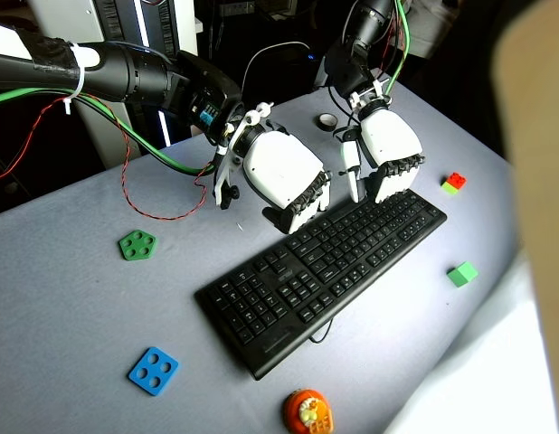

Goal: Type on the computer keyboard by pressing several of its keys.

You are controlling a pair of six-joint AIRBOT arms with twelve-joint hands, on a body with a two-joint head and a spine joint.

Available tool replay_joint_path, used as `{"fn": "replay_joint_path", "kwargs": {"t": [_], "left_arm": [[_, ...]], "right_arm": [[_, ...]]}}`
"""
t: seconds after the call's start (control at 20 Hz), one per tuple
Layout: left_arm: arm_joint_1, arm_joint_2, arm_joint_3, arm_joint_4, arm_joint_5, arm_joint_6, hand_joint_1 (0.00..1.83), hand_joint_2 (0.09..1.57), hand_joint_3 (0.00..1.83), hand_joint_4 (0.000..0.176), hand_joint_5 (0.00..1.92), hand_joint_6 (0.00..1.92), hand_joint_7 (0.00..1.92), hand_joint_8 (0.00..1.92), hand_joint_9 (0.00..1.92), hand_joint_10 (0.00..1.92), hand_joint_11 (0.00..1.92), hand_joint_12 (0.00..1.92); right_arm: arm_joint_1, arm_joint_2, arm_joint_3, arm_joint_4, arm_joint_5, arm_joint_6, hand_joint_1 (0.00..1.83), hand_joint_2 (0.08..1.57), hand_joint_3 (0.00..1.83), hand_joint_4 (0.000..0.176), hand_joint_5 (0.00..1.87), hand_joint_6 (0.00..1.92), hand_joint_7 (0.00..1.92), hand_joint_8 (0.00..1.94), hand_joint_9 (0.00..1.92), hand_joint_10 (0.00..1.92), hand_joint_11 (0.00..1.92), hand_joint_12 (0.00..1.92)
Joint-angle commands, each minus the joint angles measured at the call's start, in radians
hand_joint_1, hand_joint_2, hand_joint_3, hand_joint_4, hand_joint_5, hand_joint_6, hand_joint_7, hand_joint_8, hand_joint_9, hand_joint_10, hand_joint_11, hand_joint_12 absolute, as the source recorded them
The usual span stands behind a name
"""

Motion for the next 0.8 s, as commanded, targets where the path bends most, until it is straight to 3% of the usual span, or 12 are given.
{"fn": "replay_joint_path", "kwargs": {"t": [0.0,0.05,0.1,0.25,0.4,0.55,0.65,0.75], "left_arm": [[-0.002,0.009,0.001,0.046,-0.100,-0.001,0.48,1.21,0.16,0.005,0.05,0.10,0.20,0.09,0.12,0.19,0.00,0.79],[0.005,0.009,0.002,0.046,-0.100,-0.001,0.52,1.25,0.06,0.003,0.07,0.05,0.24,0.03,0.16,0.13,0.00,0.78],[0.013,0.008,0.001,0.046,-0.100,-0.001,0.52,1.28,0.01,0.005,0.07,0.01,0.22,0.00,0.18,0.07,0.00,0.73],[0.035,0.008,0.000,0.046,-0.093,-0.005,0.55,1.29,0.01,0.007,0.06,0.01,0.19,0.00,0.17,0.05,0.00,0.74],[0.060,0.006,-0.002,0.047,-0.080,-0.011,0.60,1.29,0.00,0.026,0.06,0.01,0.18,0.01,0.16,0.03,0.00,0.76],[0.078,0.006,-0.003,0.047,-0.079,-0.014,0.56,1.31,0.01,0.021,0.06,0.00,0.17,0.00,0.15,0.02,0.00,0.73],[0.085,0.008,-0.005,0.047,-0.073,-0.016,0.59,1.30,0.00,0.008,0.07,0.00,0.19,0.00,0.19,0.02,0.00,0.82],[0.087,0.008,-0.006,0.047,-0.071,-0.016,0.57,1.29,0.00,0.006,0.10,0.01,0.22,0.01,0.21,0.03,0.00,0.86]], "right_arm": [[0.003,0.003,-0.008,-0.086,0.046,-0.001,0.94,1.03,0.24,0.000,0.05,0.33,0.12,0.13,0.03,0.20,0.00,0.47],[0.003,0.003,-0.008,-0.085,0.044,-0.001,0.95,1.09,0.13,0.000,0.07,0.24,0.14,0.06,0.04,0.15,0.00,0.43],[0.002,0.003,-0.008,-0.084,0.044,-0.001,1.00,1.11,0.04,0.000,0.10,0.15,0.18,0.01,0.07,0.12,0.00,0.56],[0.001,0.003,-0.008,-0.082,0.042,-0.001,1.02,1.12,0.03,0.000,0.13,0.14,0.17,0.00,0.07,0.10,0.00,0.59],[0.001,0.003,-0.008,-0.047,0.016,-0.007,1.00,1.15,0.01,0.000,0.09,0.08,0.14,0.00,0.06,0.07,0.00,0.59],[-0.002,0.004,-0.007,-0.037,-0.015,-0.009,0.99,1.16,0.01,0.000,0.09,0.06,0.14,0.00,0.05,0.06,0.00,0.42],[-0.008,0.001,-0.001,-0.037,-0.049,0.006,1.00,1.15,0.00,0.000,0.10,0.04,0.16,0.00,0.07,0.05,0.00,0.51],[-0.010,-0.013,0.016,-0.037,-0.056,0.017,0.97,1.15,0.00,0.000,0.13,0.05,0.19,0.01,0.09,0.06,0.00,0.58]]}}
